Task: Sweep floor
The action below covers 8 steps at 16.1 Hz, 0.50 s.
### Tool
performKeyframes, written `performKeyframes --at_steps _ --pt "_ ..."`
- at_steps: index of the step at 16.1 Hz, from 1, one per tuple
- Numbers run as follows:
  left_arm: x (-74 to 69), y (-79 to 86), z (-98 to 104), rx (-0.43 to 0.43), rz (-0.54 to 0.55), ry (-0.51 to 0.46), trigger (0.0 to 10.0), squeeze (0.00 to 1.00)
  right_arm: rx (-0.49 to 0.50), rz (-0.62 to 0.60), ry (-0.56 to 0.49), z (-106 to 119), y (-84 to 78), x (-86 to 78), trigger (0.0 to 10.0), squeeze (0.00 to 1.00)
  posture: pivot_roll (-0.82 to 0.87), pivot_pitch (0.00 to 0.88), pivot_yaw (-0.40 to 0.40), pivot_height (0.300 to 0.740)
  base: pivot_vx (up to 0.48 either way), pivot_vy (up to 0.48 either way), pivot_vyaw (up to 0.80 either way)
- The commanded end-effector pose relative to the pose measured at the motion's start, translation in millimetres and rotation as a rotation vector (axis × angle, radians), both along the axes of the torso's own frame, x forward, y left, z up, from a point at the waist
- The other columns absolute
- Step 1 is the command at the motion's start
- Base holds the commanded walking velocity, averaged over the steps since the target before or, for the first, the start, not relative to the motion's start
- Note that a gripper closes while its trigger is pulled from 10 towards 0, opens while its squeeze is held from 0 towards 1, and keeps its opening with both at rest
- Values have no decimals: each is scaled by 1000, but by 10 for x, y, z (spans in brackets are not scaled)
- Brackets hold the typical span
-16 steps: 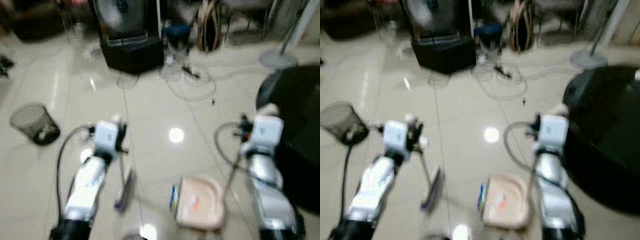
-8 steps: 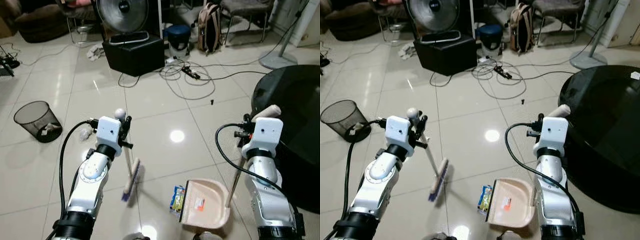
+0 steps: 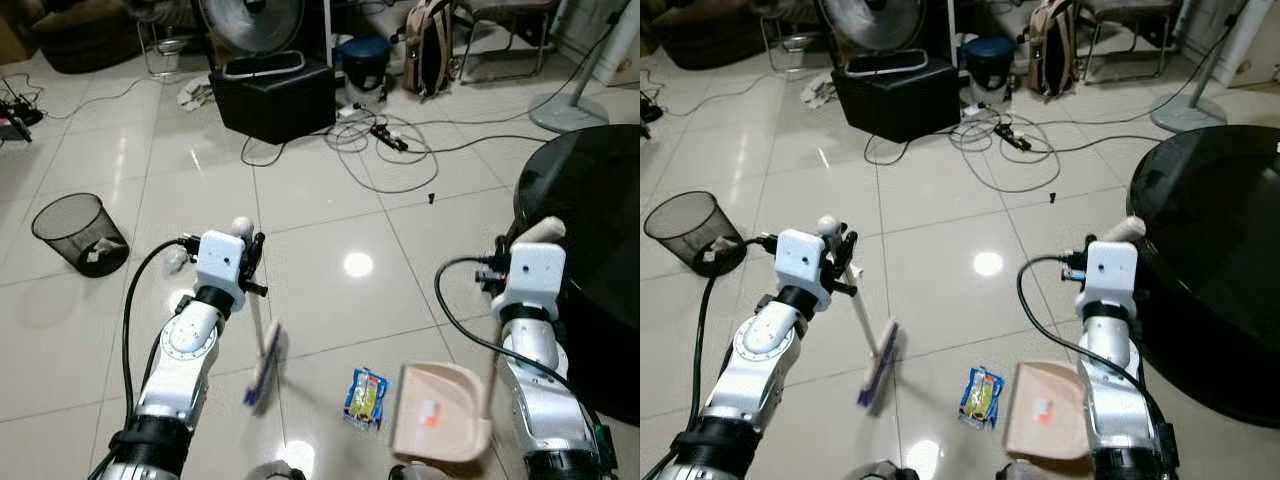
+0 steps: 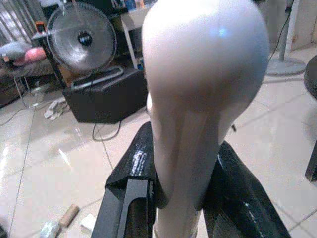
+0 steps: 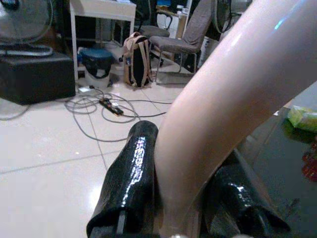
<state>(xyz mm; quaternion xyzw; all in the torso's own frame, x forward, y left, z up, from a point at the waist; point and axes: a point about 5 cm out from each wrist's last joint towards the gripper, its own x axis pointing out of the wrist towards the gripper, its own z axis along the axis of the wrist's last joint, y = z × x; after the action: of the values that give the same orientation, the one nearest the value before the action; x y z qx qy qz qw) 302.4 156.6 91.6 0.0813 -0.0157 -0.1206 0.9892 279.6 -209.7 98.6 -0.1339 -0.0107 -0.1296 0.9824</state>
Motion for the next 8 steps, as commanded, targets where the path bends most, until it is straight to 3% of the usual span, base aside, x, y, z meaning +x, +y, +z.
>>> performKeyframes --at_steps 1,4,8 --pt "61 57 52 38 25 -29 10000 0 -100 37 -38 27 34 75 10000 0 39 109 131 740 0 0 0" --pt "78 96 -31 0 58 -7 10000 0 -148 35 -80 -26 27 169 10000 0 56 146 140 740 0 0 0" --pt "33 4 -87 11 7 2 10000 0 -209 80 -121 -69 143 264 10000 0 86 199 151 740 0 0 0"
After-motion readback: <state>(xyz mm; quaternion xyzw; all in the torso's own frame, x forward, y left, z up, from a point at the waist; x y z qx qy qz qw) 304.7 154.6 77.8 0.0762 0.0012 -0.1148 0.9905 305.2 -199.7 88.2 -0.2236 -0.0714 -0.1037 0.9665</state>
